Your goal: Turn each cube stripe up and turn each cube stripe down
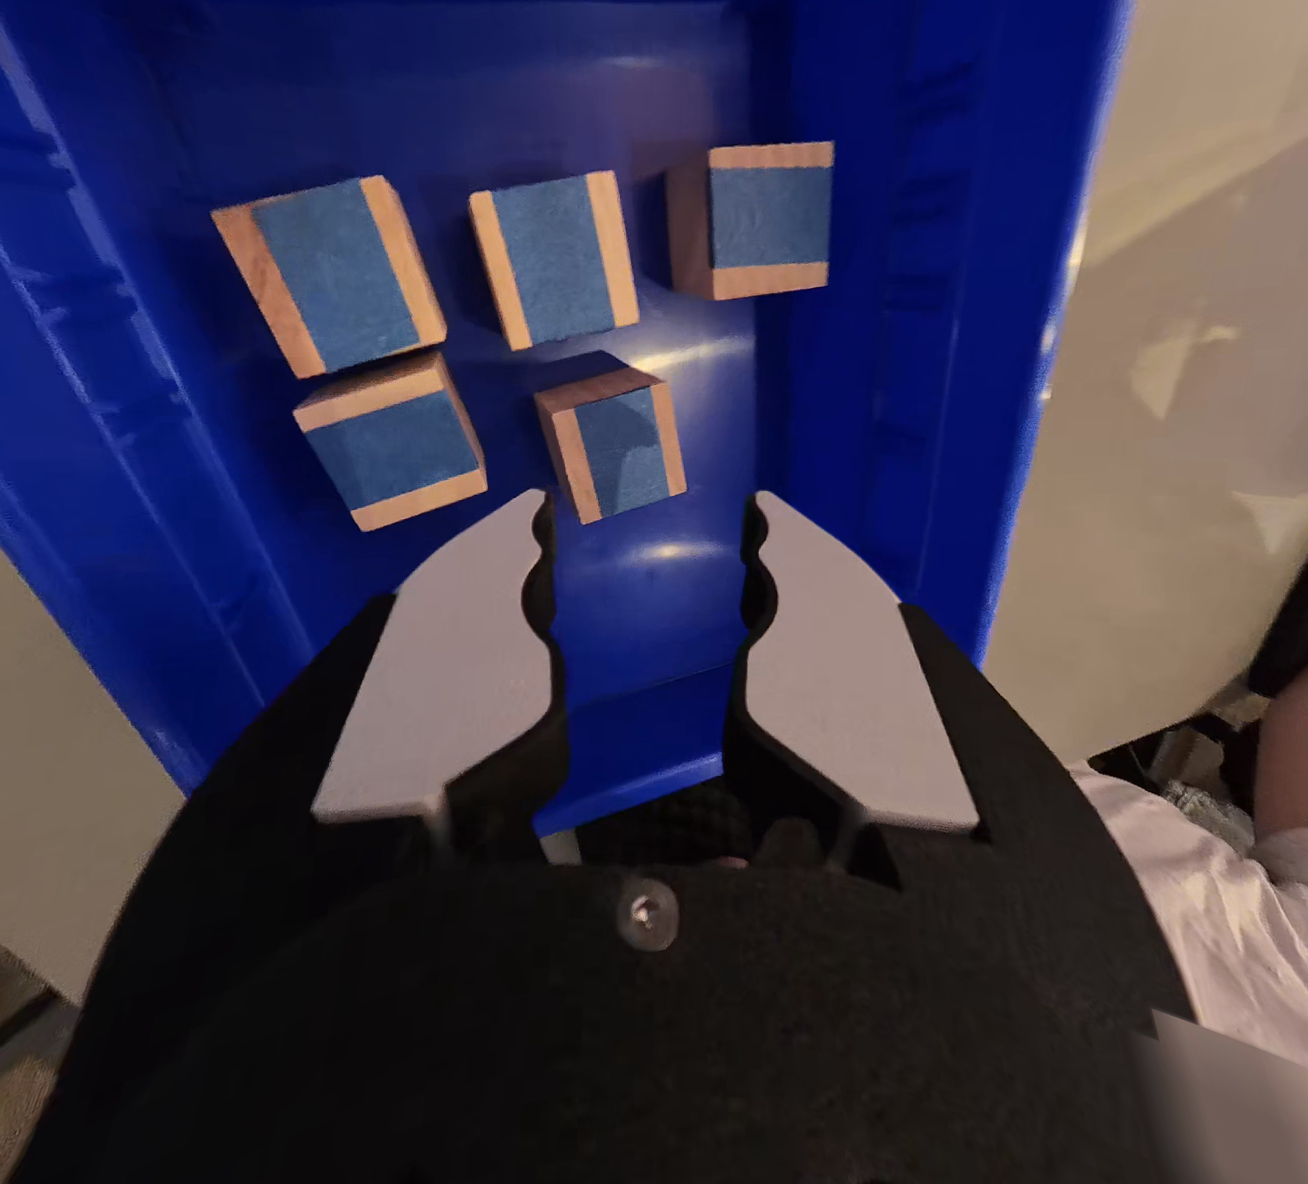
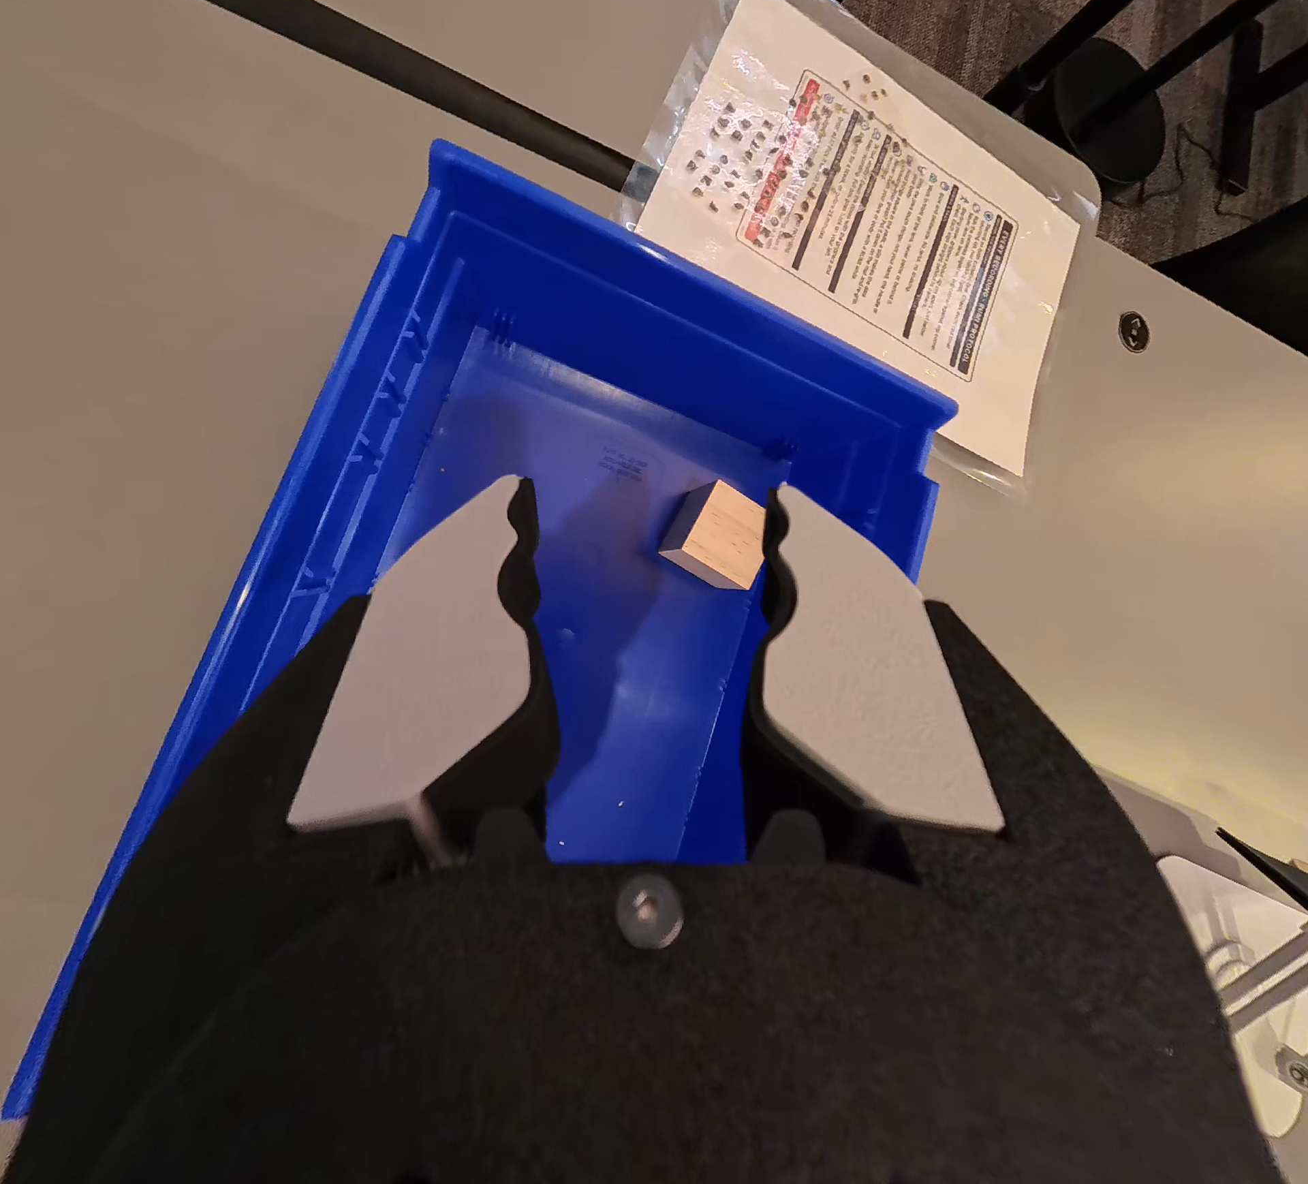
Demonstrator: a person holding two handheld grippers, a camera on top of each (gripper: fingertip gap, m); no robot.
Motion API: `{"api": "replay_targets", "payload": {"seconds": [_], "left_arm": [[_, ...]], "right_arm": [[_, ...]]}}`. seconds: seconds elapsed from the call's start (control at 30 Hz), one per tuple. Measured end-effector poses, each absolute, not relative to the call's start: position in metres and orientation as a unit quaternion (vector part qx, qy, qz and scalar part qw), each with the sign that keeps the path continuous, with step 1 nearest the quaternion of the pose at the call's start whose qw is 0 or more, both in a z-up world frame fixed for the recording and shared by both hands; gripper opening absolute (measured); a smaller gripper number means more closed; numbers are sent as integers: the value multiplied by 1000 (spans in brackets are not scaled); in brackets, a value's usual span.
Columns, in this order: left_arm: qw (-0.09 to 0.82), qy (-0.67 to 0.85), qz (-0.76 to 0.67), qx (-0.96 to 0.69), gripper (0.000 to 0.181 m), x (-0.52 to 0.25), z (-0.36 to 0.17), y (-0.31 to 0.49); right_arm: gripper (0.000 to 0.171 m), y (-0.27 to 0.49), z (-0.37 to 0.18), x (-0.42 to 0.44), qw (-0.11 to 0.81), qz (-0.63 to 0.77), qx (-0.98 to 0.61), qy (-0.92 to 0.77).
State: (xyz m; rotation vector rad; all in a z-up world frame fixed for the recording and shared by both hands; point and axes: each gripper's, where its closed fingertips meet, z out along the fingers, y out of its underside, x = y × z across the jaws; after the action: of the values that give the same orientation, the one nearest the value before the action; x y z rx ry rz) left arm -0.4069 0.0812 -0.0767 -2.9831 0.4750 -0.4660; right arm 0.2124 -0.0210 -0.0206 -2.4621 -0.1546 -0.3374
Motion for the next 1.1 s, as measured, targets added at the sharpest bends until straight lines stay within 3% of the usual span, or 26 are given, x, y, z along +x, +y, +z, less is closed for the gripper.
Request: {"api": "replay_targets", "payload": {"seconds": [0.63, 1.1], "left_arm": [[-41, 161, -30, -986, 54, -401, -127, 80], [-54, 161, -24, -985, 44, -401, -132, 81]], "right_arm": [[61, -24, -27, 211, 301, -128, -942, -75], [60, -25, -33, 207, 282, -133, -946, -87]]}}
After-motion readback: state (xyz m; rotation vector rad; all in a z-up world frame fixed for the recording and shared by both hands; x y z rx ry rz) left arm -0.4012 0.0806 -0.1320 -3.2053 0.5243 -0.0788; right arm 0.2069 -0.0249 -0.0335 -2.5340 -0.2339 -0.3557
